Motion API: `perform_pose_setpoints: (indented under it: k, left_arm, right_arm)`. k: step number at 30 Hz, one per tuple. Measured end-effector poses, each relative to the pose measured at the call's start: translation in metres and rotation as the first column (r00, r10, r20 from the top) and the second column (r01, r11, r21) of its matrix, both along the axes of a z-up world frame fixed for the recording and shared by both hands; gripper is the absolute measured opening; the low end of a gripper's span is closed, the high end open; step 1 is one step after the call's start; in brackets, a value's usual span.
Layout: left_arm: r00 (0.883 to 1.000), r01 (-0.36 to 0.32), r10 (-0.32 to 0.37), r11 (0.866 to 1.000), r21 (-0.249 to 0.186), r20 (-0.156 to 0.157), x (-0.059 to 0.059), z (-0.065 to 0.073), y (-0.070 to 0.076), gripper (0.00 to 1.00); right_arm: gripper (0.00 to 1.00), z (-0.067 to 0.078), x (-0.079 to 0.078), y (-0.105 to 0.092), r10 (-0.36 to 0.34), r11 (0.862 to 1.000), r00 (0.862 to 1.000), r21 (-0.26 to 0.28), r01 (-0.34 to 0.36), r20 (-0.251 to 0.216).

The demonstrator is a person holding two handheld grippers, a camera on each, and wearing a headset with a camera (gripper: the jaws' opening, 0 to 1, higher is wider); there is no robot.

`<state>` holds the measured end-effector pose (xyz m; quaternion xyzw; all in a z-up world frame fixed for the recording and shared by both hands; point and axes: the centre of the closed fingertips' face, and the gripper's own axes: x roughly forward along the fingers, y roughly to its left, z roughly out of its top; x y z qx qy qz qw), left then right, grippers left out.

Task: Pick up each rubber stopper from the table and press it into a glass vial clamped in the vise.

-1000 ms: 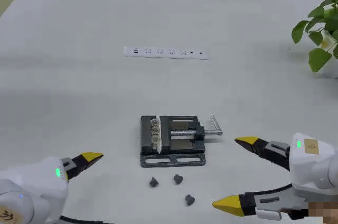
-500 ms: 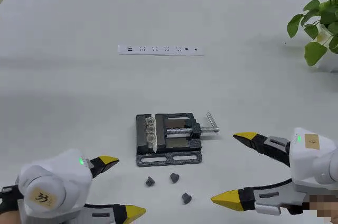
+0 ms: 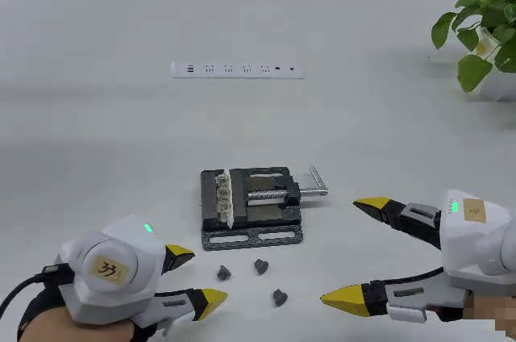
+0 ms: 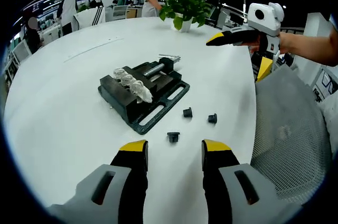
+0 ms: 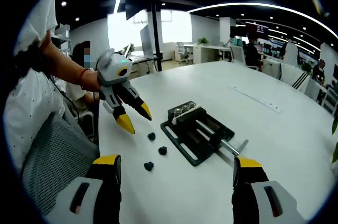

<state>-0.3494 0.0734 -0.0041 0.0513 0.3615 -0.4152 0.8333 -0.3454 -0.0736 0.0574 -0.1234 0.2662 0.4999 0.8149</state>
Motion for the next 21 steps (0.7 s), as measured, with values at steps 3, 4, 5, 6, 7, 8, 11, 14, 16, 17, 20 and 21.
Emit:
perform_pose_setpoints:
  k: [3,4,5,6,7,8,11,14,16,17,20,21]
  left_arm:
    - [0.999,-0.01,0.01,1.0,0.011,-0.032,0.0,-0.008,-0.004,0.34]
    - [0.999,-0.012,0.013,1.0,0.014,-0.037,0.0,-0.009,-0.004,0.32]
    - [0.999,-0.017,0.018,1.0,0.022,-0.048,0.0,-0.01,-0.006,0.29]
    - [0.998,-0.024,0.026,0.999,0.033,-0.063,-0.001,-0.012,-0.006,0.27]
    - [0.997,-0.03,0.032,0.999,0.023,-0.077,-0.001,-0.013,-0.009,0.26]
    - [0.995,-0.04,0.042,0.999,0.023,-0.092,-0.001,-0.015,-0.01,0.26]
    - [0.994,-0.041,0.044,0.999,0.029,-0.101,-0.001,-0.016,-0.011,0.24]
    - [0.992,-0.056,0.059,0.998,0.031,-0.116,0.002,-0.02,-0.011,0.2]
    - [0.99,-0.058,0.062,0.998,0.035,-0.124,0.002,-0.022,-0.012,0.19]
    - [0.99,-0.057,0.061,0.998,0.039,-0.124,0.001,-0.022,-0.012,0.18]
    - [0.99,-0.058,0.062,0.998,0.041,-0.124,0.002,-0.023,-0.013,0.15]
    - [0.99,-0.057,0.061,0.998,0.039,-0.123,0.002,-0.023,-0.014,0.15]
  right_arm:
    - [0.86,-0.001,0.0,0.0,-0.001,1.0,1.0,-0.001,0.001,-0.003]
    - [0.86,-0.001,-0.001,0.0,-0.002,1.0,1.0,0.0,0.002,-0.003]
    - [0.85,-0.001,-0.001,0.0,-0.003,1.0,1.0,0.002,0.003,-0.003]
    - [0.85,-0.001,-0.001,0.0,-0.003,1.0,1.0,0.003,0.003,-0.004]
    - [0.85,-0.001,-0.001,0.0,-0.004,1.0,1.0,0.003,0.004,-0.005]
    - [0.85,-0.001,-0.001,0.0,-0.004,1.0,1.0,0.003,0.004,-0.005]
    - [0.85,-0.002,-0.002,0.0,-0.005,1.0,1.0,0.003,0.005,-0.009]
    - [0.85,-0.002,-0.002,-0.001,-0.01,1.0,1.0,0.006,0.01,-0.009]
    - [0.85,-0.003,-0.002,-0.001,-0.012,1.0,1.0,0.005,0.012,-0.012]
    - [0.84,-0.003,-0.002,-0.002,-0.012,1.0,1.0,0.004,0.012,-0.011]
    - [0.84,-0.002,-0.001,-0.001,-0.015,1.0,1.0,0.006,0.015,-0.012]
    - [0.84,-0.002,-0.001,-0.001,-0.016,1.0,1.0,0.006,0.016,-0.012]
